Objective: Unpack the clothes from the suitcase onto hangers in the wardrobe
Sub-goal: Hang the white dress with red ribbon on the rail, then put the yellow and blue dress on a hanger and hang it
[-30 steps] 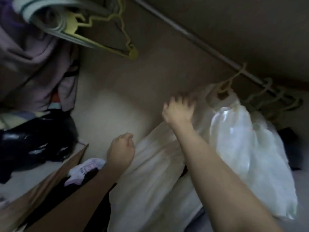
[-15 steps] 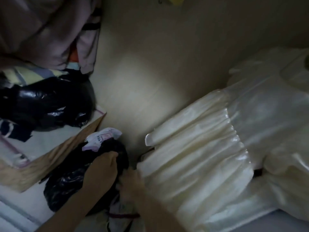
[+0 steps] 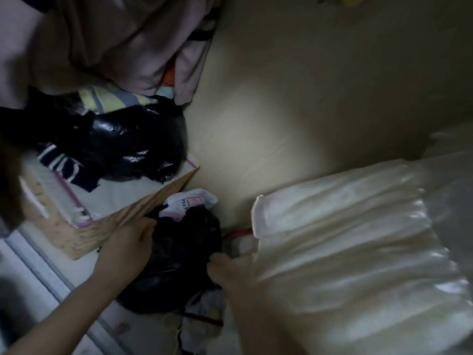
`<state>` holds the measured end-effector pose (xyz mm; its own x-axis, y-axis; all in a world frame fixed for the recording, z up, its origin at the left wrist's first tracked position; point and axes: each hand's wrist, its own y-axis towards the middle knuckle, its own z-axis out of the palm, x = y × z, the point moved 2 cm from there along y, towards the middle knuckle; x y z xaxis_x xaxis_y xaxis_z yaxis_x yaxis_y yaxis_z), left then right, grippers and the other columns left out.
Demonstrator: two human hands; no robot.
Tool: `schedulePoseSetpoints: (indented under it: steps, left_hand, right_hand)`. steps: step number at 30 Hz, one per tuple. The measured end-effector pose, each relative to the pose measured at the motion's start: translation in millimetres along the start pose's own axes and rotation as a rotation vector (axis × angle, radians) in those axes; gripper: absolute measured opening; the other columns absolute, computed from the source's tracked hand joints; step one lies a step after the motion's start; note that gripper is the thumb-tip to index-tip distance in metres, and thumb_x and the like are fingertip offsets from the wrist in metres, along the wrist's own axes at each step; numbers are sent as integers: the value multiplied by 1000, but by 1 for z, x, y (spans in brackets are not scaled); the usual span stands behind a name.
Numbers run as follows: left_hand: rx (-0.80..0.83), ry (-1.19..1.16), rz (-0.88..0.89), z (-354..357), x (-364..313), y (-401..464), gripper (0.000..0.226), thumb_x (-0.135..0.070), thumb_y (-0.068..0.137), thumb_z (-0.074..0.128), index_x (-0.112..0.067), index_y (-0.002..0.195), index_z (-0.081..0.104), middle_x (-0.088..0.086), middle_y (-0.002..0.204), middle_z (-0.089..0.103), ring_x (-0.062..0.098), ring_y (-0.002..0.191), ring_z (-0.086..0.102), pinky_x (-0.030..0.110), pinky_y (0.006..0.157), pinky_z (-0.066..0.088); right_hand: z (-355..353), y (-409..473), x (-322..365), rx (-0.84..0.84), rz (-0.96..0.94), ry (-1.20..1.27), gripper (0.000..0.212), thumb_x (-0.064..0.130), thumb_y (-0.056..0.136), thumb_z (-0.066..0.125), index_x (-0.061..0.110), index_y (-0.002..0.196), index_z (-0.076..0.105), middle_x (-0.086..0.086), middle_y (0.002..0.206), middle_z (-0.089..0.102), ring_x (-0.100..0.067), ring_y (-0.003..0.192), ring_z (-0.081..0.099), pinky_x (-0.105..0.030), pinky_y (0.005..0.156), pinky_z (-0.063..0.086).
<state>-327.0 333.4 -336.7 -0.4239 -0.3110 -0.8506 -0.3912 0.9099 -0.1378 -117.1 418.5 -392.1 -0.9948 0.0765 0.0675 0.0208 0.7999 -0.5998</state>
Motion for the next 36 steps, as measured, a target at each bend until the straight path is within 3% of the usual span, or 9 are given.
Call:
schedulePoseSetpoints:
  steps: [3, 5, 7, 9, 15, 20, 29, 33, 36]
  left_hand:
    - [-33, -71, -129, -24, 31, -8, 26, -1, 91, 46, -3, 109, 65, 14, 111, 66, 31, 103, 60, 28, 77, 37]
    - [-91, -115, -210, -43, 56, -21, 26, 3, 88, 48, -3, 107, 65, 15, 111, 67, 33, 106, 60, 36, 89, 43]
    - [-165, -119, -300, -67, 92, -41, 28, 8, 85, 50, -2, 107, 65, 19, 108, 68, 35, 103, 62, 41, 92, 45]
    - [-220, -103, -373, -89, 128, -63, 29, 8, 83, 50, 0, 107, 65, 20, 106, 68, 35, 101, 63, 40, 90, 46]
    - [-492, -134, -724, -171, 254, -185, 30, 1, 87, 44, -6, 108, 66, 15, 105, 69, 31, 97, 63, 34, 81, 48]
    - [-546, -96, -912, -191, 322, -270, 28, -2, 90, 44, -5, 109, 65, 15, 110, 66, 32, 104, 60, 33, 81, 44]
    - [-403, -210, -1052, -137, 400, -324, 31, -4, 91, 42, -8, 115, 61, 14, 113, 65, 29, 98, 61, 34, 83, 48]
    - [-401, -240, -1051, -101, 441, -330, 30, -6, 94, 41, -10, 116, 61, 11, 111, 65, 24, 95, 60, 26, 73, 41]
    - [-437, -311, -1065, -75, 486, -332, 30, -5, 95, 38, -11, 114, 61, 9, 105, 64, 22, 90, 60, 26, 70, 41]
  right_hand:
    - [32, -18, 43, 151, -143, 18, 24, 19, 97, 35, 7, 85, 51, -11, 87, 50, -26, 81, 48, -36, 82, 31]
    - [36, -25, 83, 122, -268, 31, 30, 17, 98, 33, 15, 70, 44, -7, 77, 48, -25, 74, 46, -35, 79, 34]
    - [44, -37, 124, 102, -426, 13, 28, 10, 97, 35, 5, 89, 61, -19, 97, 60, -32, 93, 54, -34, 86, 39]
    - [63, -52, 153, 80, -516, 132, 28, 8, 96, 41, -6, 110, 61, -21, 117, 61, -32, 110, 55, -34, 93, 39]
    - [194, -116, 233, 411, -567, 391, 24, 3, 93, 50, -3, 112, 62, -10, 100, 62, -28, 98, 61, -40, 95, 48]
    - [301, -154, 239, 671, -441, 459, 28, 4, 97, 43, -7, 120, 54, -13, 97, 59, -17, 78, 59, -17, 67, 51]
    - [396, -142, 196, 719, -203, 417, 18, -1, 91, 50, -3, 106, 61, -11, 82, 62, -21, 72, 60, -18, 63, 48]
    - [446, -121, 190, 717, -153, 374, 15, -1, 93, 48, 0, 101, 60, -10, 77, 62, -17, 66, 60, -11, 51, 47]
    - [504, -93, 197, 726, -180, 302, 17, 5, 94, 48, 1, 100, 64, -10, 85, 61, -21, 77, 58, -19, 65, 46]
